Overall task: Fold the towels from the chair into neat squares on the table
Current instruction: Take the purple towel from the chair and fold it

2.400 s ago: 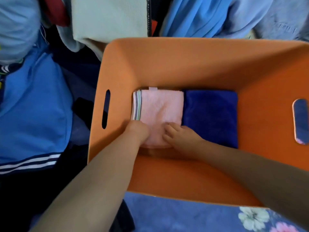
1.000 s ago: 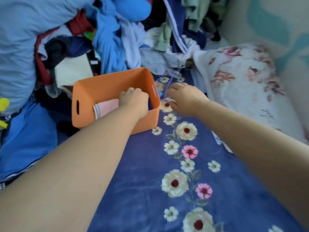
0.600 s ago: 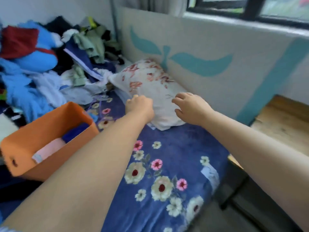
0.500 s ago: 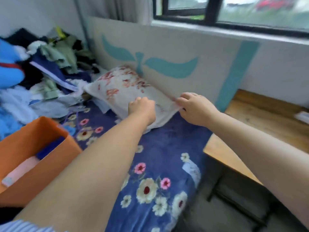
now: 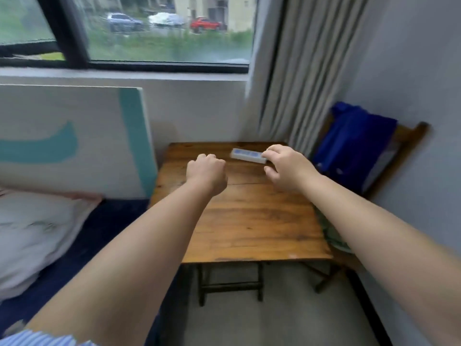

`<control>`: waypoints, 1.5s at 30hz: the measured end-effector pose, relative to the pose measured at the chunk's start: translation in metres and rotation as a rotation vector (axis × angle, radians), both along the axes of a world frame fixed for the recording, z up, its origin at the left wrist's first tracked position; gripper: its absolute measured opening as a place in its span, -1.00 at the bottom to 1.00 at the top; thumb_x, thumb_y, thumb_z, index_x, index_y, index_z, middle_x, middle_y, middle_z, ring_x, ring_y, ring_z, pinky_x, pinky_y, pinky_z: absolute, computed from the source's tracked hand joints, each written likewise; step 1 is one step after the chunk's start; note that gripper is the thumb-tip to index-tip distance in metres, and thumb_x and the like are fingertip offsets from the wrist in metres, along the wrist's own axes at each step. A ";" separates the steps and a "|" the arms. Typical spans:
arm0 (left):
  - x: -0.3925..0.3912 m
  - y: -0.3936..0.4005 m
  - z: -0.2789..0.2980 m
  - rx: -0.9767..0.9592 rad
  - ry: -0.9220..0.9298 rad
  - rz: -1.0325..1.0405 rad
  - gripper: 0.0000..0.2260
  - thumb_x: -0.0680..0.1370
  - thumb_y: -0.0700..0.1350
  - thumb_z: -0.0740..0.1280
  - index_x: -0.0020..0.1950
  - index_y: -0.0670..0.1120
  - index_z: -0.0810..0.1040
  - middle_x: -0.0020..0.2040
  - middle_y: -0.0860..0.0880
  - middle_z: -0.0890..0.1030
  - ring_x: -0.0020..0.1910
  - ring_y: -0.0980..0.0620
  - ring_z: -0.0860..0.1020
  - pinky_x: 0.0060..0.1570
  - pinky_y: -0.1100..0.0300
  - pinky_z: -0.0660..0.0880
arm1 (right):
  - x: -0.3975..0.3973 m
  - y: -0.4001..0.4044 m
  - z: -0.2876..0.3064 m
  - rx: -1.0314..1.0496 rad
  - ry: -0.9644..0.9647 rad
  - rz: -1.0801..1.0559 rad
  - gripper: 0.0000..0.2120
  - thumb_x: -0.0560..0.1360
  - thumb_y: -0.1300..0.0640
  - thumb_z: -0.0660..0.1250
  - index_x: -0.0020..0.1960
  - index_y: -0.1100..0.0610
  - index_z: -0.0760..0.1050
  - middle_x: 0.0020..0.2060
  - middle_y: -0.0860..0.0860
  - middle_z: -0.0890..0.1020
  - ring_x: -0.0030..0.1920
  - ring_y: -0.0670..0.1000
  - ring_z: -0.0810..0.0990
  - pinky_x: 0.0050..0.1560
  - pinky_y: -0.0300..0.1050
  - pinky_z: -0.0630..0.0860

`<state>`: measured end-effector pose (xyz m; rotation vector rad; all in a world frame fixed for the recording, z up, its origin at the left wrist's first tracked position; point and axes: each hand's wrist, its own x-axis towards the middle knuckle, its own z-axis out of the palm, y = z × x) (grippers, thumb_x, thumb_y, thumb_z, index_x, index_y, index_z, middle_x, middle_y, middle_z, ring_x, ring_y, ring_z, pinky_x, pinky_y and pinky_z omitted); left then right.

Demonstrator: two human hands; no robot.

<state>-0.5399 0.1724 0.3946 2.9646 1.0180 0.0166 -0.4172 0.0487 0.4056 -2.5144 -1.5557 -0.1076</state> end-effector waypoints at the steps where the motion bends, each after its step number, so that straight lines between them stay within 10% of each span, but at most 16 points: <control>1: 0.014 -0.006 -0.001 -0.006 0.005 -0.013 -0.72 0.57 -0.12 0.13 0.24 -0.06 0.48 0.25 -0.10 0.45 0.27 -0.12 0.36 0.13 0.06 0.37 | 0.015 -0.007 0.000 -0.004 0.004 -0.015 -0.60 0.55 0.12 0.16 0.37 0.17 0.32 0.38 0.09 0.35 0.37 0.11 0.31 0.34 -0.01 0.30; 30: 0.504 -0.063 -0.016 -0.317 -0.071 -0.480 -0.75 0.59 -0.09 0.14 0.20 -0.14 0.47 0.17 -0.12 0.54 0.12 -0.11 0.52 -0.07 0.12 0.43 | 0.471 -0.164 -0.020 0.187 0.240 -0.773 -0.77 0.52 0.21 0.23 0.10 0.29 0.54 0.05 0.20 0.62 0.08 0.19 0.55 0.06 -0.02 0.47; 45: 0.701 -0.111 -0.089 -0.659 -0.220 -0.109 -0.71 0.59 -0.01 0.19 0.09 -0.22 0.53 0.08 -0.16 0.59 0.06 -0.10 0.54 -0.15 0.16 0.39 | 0.665 -0.121 -0.089 0.098 0.259 -0.594 -0.62 0.54 0.04 0.22 0.26 0.25 0.45 0.14 0.19 0.56 0.13 0.14 0.53 0.12 -0.08 0.44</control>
